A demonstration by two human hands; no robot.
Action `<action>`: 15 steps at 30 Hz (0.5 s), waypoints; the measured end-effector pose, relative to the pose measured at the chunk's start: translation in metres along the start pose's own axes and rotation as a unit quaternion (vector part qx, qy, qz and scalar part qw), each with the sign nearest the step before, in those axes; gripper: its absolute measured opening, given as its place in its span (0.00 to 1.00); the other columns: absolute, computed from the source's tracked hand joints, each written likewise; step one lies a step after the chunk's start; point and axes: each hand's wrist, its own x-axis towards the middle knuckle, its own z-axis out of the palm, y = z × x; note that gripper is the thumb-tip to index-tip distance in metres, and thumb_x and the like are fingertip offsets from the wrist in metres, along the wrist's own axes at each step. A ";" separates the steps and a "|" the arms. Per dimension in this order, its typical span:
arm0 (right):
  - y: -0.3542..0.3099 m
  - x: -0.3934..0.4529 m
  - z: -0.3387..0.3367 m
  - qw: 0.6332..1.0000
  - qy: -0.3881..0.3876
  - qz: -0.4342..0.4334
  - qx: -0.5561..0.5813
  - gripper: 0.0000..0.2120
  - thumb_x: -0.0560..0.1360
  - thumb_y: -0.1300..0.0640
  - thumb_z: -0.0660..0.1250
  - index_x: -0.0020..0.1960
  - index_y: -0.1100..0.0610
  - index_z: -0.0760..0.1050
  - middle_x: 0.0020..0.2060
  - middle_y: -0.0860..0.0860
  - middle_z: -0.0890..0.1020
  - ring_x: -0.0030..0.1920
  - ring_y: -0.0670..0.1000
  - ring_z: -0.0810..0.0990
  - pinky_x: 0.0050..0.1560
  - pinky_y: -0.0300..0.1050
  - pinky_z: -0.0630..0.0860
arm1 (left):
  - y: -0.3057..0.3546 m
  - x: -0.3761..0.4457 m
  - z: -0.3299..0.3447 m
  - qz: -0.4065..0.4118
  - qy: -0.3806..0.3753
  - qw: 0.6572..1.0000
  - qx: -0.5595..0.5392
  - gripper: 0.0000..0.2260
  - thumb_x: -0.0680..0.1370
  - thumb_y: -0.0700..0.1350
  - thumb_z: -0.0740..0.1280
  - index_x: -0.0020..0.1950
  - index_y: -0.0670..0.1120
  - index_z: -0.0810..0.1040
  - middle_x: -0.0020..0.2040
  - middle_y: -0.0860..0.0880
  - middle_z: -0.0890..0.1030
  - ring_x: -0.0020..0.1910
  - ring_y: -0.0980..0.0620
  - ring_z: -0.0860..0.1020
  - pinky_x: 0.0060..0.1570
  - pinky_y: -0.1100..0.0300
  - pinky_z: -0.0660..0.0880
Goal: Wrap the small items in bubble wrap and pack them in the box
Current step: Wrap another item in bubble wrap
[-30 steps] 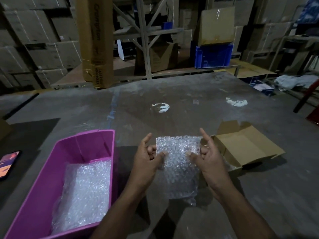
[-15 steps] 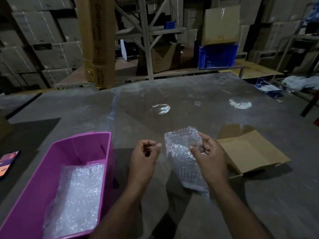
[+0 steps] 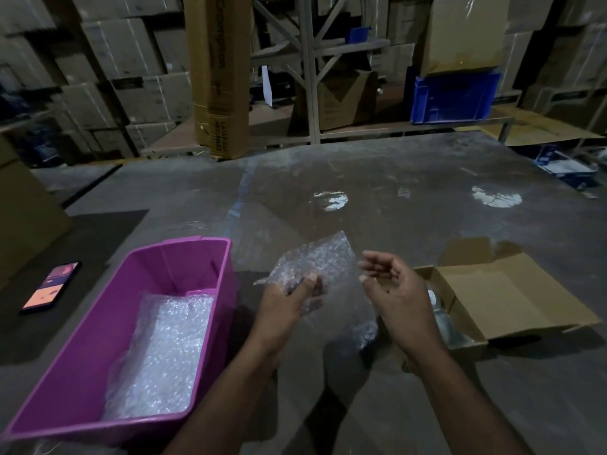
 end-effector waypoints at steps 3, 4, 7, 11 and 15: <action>0.006 0.004 -0.005 0.998 -0.046 0.035 -0.015 0.22 0.77 0.55 0.72 0.69 0.44 0.71 0.60 0.41 0.79 0.61 0.39 0.77 0.58 0.41 0.76 | -0.001 -0.001 -0.007 -0.030 -0.019 0.999 0.032 0.10 0.80 0.48 0.71 0.52 0.41 0.83 0.49 0.39 0.86 0.48 0.42 0.85 0.51 0.47 0.80; 0.008 0.005 -0.005 0.996 -0.062 0.055 0.012 0.23 0.77 0.54 0.72 0.70 0.43 0.70 0.60 0.43 0.79 0.60 0.42 0.79 0.59 0.43 0.77 | -0.001 -0.002 -0.008 -0.039 -0.035 0.998 0.040 0.11 0.79 0.49 0.71 0.52 0.41 0.83 0.49 0.40 0.86 0.46 0.43 0.84 0.49 0.47 0.79; 0.014 0.004 -0.005 0.994 -0.055 0.069 0.059 0.23 0.77 0.56 0.72 0.68 0.44 0.69 0.49 0.51 0.84 0.47 0.47 0.84 0.50 0.44 0.81 | 0.000 -0.004 -0.003 -0.038 -0.092 0.994 0.046 0.10 0.80 0.48 0.71 0.51 0.42 0.83 0.44 0.45 0.84 0.42 0.51 0.82 0.43 0.57 0.78; 0.020 0.009 -0.013 0.995 0.001 0.052 0.080 0.16 0.76 0.60 0.73 0.57 0.49 0.71 0.39 0.54 0.77 0.34 0.45 0.77 0.33 0.38 0.74 | -0.005 -0.003 0.007 -0.008 -0.025 1.000 0.009 0.06 0.79 0.43 0.71 0.53 0.45 0.76 0.39 0.50 0.80 0.37 0.55 0.78 0.37 0.59 0.77; 0.024 0.011 -0.021 0.997 0.019 0.030 0.065 0.13 0.76 0.57 0.73 0.46 0.52 0.67 0.39 0.55 0.74 0.36 0.52 0.75 0.32 0.39 0.73 | -0.013 0.002 0.010 0.053 0.051 0.995 0.062 0.10 0.80 0.44 0.70 0.51 0.47 0.68 0.32 0.59 0.74 0.35 0.58 0.73 0.41 0.56 0.73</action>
